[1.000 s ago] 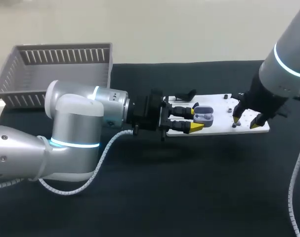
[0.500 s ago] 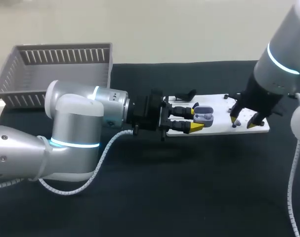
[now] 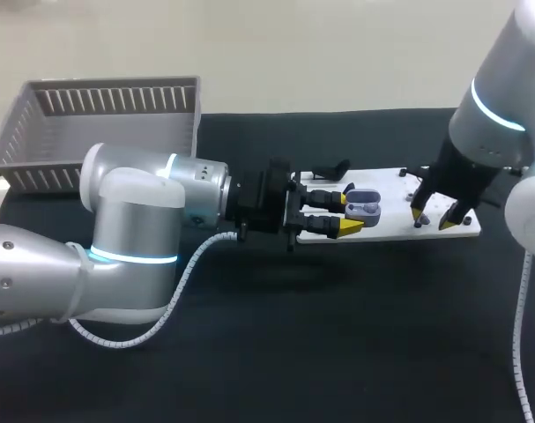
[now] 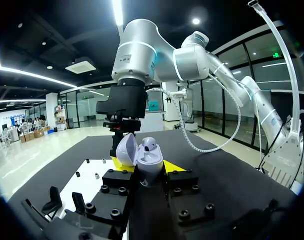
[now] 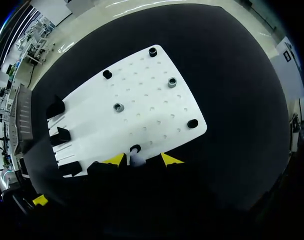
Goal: Pick up each earbud case from the left stands, insert the matching earbuds, close the lid, and place the case in the box.
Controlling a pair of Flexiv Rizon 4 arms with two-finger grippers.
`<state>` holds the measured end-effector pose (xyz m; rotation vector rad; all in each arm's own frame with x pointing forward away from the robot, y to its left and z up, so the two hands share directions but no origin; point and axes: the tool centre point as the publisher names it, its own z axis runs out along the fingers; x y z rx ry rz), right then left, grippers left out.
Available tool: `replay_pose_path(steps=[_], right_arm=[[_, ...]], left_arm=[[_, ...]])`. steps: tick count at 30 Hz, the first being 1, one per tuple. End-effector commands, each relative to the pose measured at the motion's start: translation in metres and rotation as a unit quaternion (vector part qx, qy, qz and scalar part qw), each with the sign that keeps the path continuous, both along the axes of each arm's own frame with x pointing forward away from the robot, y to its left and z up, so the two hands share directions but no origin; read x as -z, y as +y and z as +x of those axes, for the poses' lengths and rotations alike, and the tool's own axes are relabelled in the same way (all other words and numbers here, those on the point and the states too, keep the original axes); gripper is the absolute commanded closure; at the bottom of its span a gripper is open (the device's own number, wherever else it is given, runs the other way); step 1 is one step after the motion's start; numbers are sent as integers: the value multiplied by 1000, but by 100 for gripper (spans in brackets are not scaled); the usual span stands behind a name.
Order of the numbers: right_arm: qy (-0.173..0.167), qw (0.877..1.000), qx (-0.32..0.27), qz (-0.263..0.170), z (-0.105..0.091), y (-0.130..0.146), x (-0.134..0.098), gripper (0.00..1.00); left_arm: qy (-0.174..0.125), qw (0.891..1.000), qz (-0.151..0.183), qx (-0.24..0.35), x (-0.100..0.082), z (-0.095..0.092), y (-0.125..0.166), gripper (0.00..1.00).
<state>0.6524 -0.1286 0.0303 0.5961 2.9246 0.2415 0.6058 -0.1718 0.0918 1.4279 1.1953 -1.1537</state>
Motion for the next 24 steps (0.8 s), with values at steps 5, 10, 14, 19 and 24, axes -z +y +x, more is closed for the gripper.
replay_pose_path(steps=[5, 10, 14, 19, 24], right_arm=[[-3, 1000, 3, 4, 1, 1, 4, 66], [-3, 1000, 4, 5, 2, 2, 5, 70], [-3, 1000, 3, 5, 2, 3, 5, 71], [-3, 1000, 1, 3, 3, 5, 5, 72], [-2, 1000, 0, 1, 5, 7, 7, 72]], left_arm=[[-2, 1000, -2, -3, 1, -2, 0, 100], [-2, 1000, -2, -3, 1, -2, 0, 100], [-2, 1000, -2, -3, 1, -2, 0, 100], [-2, 1000, -2, -3, 1, -2, 0, 100], [-2, 1000, -2, -3, 1, -2, 0, 100]])
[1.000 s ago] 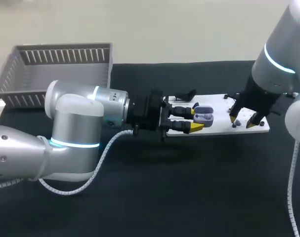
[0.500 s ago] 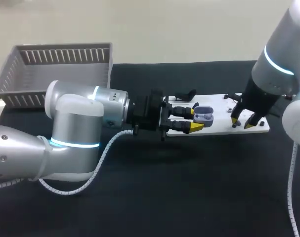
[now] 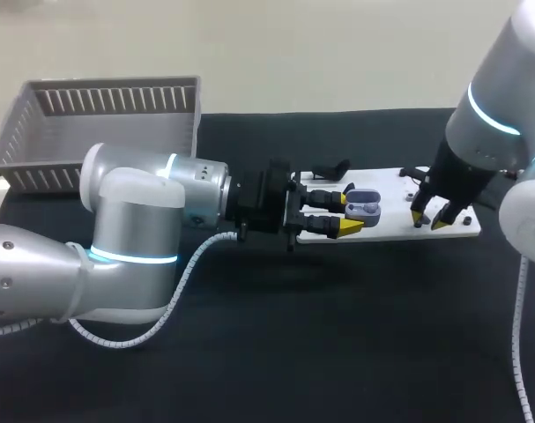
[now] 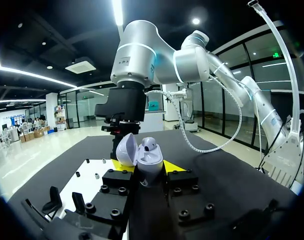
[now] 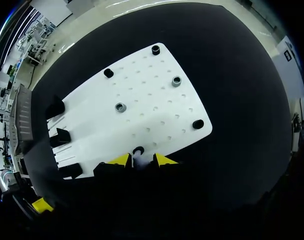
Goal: Pick up each earbud case from the left stands, insert the matching earbuds, close the lid, and place the case in the box.
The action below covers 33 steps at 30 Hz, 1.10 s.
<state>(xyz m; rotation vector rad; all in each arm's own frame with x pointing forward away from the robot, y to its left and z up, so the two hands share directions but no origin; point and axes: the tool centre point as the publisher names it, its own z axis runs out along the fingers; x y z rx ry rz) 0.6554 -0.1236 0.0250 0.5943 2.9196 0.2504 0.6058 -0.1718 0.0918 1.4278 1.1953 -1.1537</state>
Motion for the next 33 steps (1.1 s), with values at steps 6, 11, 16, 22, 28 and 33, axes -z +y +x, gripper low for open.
replay_pose_path(steps=[6, 11, 16, 22, 28, 33], right_arm=[[1, 1000, 0, -4, 3, 3, 2, 77], [0, 1000, 0, -7, 1, 4, 1, 100], [-8, 1000, -7, -13, -5, 5, -9, 100], [-26, 999, -16, -34, -17, 8, -36, 100], [-65, 996, -43, -48, -32, 10, -77, 100], [-94, 990, -78, -66, -48, 16, -117, 100]], left_arm=[[-2, 1000, -2, -3, 1, -2, 0, 100], [-2, 1000, -2, -3, 1, -2, 0, 100], [-2, 1000, -2, -3, 1, -2, 0, 100], [-2, 1000, -2, -3, 1, -2, 0, 100], [-2, 1000, -2, -3, 1, -2, 0, 100], [-2, 1000, -2, -3, 1, -2, 0, 100]])
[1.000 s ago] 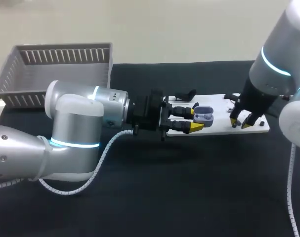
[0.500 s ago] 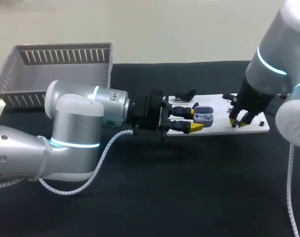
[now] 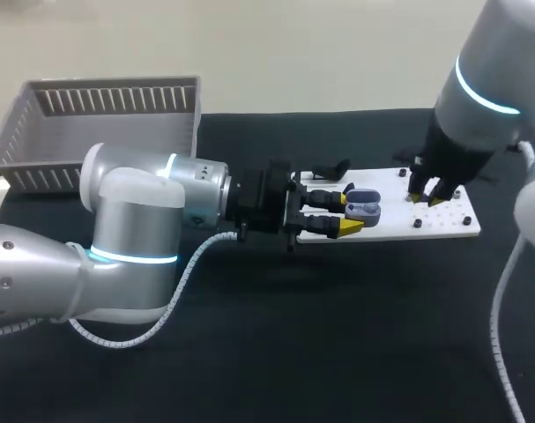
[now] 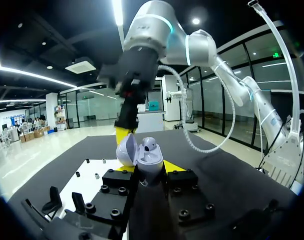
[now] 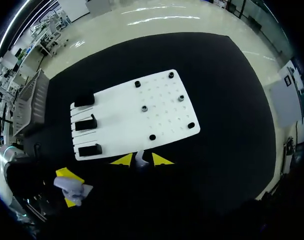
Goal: Pick up each earbud case from the left stands, insert the matching earbuds, close the lid, and place the case in the box.
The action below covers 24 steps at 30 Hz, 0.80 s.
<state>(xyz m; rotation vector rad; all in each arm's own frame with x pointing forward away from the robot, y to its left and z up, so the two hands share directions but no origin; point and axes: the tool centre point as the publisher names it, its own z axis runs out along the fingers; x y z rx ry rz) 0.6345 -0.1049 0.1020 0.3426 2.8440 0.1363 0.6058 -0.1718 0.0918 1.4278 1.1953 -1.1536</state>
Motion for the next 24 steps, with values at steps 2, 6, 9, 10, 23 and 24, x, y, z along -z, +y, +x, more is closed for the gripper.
replay_pose_path(steps=[2, 6, 9, 10, 23, 24], right_arm=[[-42, 999, -21, -19, -33, 1, -54, 100], [-37, 998, -37, -36, -41, 11, -72, 100], [-19, 997, -58, -40, -47, 21, -79, 100], [-13, 997, -70, -43, -49, 26, -81, 100], [22, 981, -187, -56, -72, 83, -85, 100], [26, 980, -191, -58, -72, 86, -82, 100]], left_arm=[[-2, 1000, -2, -3, 1, -2, 0, 100], [-2, 1000, -2, -3, 1, -2, 0, 100], [-2, 1000, -2, -3, 1, -2, 0, 100], [-2, 1000, -2, -3, 1, -2, 0, 100], [-2, 1000, -2, -3, 1, -2, 0, 100], [-2, 1000, -2, -3, 1, -2, 0, 100]])
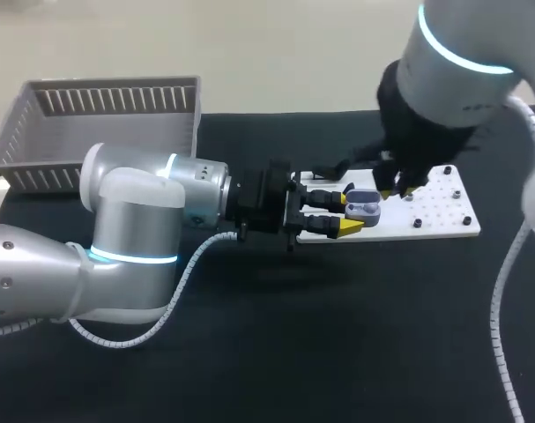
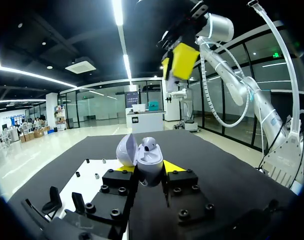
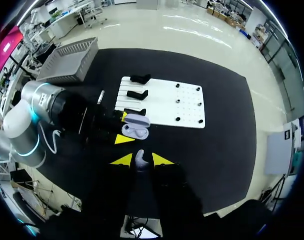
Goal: Pick up each earbud case from the left stands, insert the matching earbuds, close the lid, and place the case in the box.
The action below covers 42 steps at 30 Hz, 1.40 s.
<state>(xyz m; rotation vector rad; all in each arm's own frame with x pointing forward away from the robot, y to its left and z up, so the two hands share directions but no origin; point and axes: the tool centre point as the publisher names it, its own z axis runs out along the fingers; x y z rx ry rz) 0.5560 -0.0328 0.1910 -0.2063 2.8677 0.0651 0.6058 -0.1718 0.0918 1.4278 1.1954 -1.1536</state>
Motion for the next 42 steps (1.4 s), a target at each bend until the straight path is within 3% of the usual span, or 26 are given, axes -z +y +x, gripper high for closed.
replay_pose_path(steps=[1, 19, 42], right_arm=[[29, 999, -9, -17, 7, 15, 9, 100], [76, 995, -65, -22, 18, 29, 25, 100], [71, 994, -77, -14, 31, 29, 39, 100]], left_arm=[[-2, 1000, -2, -3, 1, -2, 0, 100], [-2, 1000, -2, -3, 1, -2, 0, 100], [-2, 1000, -2, -3, 1, -2, 0, 100]])
